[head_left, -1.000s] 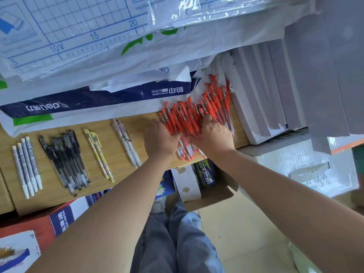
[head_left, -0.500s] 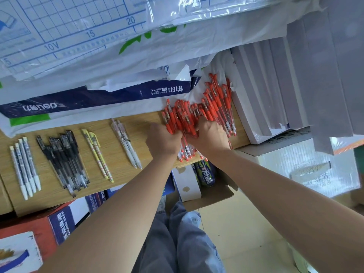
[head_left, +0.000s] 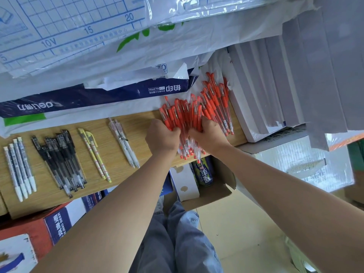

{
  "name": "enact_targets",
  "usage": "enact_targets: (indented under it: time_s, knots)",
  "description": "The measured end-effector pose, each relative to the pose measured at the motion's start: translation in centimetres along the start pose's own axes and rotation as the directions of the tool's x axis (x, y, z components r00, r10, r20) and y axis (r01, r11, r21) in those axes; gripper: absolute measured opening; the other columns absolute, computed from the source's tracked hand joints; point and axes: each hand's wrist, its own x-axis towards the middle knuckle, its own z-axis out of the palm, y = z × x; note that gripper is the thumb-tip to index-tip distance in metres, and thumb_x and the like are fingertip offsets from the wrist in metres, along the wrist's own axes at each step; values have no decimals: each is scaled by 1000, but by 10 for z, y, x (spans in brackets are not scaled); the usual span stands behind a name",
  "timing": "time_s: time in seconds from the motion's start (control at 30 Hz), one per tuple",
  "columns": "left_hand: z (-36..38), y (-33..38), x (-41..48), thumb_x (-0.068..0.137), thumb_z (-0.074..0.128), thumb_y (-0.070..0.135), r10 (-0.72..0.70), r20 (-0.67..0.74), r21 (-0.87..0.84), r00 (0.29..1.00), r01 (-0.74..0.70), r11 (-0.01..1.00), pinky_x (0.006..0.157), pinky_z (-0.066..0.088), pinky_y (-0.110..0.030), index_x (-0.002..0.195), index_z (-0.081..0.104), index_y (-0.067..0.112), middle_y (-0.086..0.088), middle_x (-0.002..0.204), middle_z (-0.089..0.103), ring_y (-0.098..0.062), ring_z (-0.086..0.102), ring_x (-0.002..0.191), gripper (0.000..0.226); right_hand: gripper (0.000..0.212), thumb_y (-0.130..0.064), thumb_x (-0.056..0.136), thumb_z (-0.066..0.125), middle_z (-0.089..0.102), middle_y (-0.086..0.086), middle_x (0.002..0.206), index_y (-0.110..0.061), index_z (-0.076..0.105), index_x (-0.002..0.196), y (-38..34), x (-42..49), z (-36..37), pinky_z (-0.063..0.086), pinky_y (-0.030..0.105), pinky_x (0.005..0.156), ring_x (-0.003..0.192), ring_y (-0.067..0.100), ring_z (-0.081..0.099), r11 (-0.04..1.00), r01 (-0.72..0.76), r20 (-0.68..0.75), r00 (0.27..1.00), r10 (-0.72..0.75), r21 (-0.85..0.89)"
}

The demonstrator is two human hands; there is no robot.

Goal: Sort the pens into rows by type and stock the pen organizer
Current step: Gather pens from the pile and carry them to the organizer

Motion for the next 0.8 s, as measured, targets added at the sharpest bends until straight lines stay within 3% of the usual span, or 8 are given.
enact_targets:
  time_s: [0.13, 0.27, 0.4, 0.47, 0.67, 0.8]
  knots:
    - [-1, 5, 0, 87, 65, 24, 26, 77, 33, 997, -28, 999, 64, 39, -25, 76, 63, 12, 3, 73, 59, -15, 53, 65, 16, 9, -17, 88, 58, 47, -4, 60, -12, 51, 85, 5, -3, -5, 33, 13, 41, 45, 7, 42, 997, -43, 25, 999, 41, 59]
    - [-3, 8, 3, 90, 61, 25, 12, 109, 59, 994, -18, 998, 62, 39, -25, 64, 55, 17, 6, 65, 55, -11, 50, 57, 27, 9, -18, 91, 57, 46, -4, 60, -16, 50, 85, 5, -11, -10, 31, 11, 39, 45, 6, 41, 996, -36, 48, 998, 32, 86]
    - [-1, 8, -2, 85, 69, 33, 51, 98, 38, 994, -55, 998, 65, 40, -24, 88, 70, 10, 0, 85, 69, -18, 63, 76, 23, 11, -23, 91, 57, 49, -3, 62, -14, 53, 87, 6, -11, -7, 36, 20, 48, 51, 11, 45, 999, -32, 32, 999, 31, 38]
    - [1, 7, -2, 84, 70, 32, 45, 108, 55, 993, -51, 997, 65, 40, -25, 91, 72, 11, -4, 91, 72, -20, 65, 79, 23, 14, -22, 91, 57, 49, -2, 62, -15, 51, 81, 6, -12, -6, 35, 19, 48, 51, 11, 44, 999, -32, 29, 999, 31, 19]
    - [3, 9, -2, 86, 68, 30, 56, 81, 56, 995, -61, 997, 66, 39, -27, 89, 68, 8, -2, 81, 63, -19, 57, 73, 22, 21, -20, 91, 57, 46, -2, 60, -19, 45, 74, 5, -11, -6, 34, 20, 45, 49, 12, 41, 999, -38, 22, 999, 38, 28]
    - [4, 9, -1, 91, 61, 25, 57, 13, 1, 998, -57, 998, 69, 37, -27, 96, 60, 5, -1, 88, 57, -16, 50, 77, 21, 22, -17, 91, 56, 46, -4, 59, -21, 45, 73, 6, -13, -7, 32, 13, 41, 47, 10, 40, 998, -32, 3, 999, 32, 63]
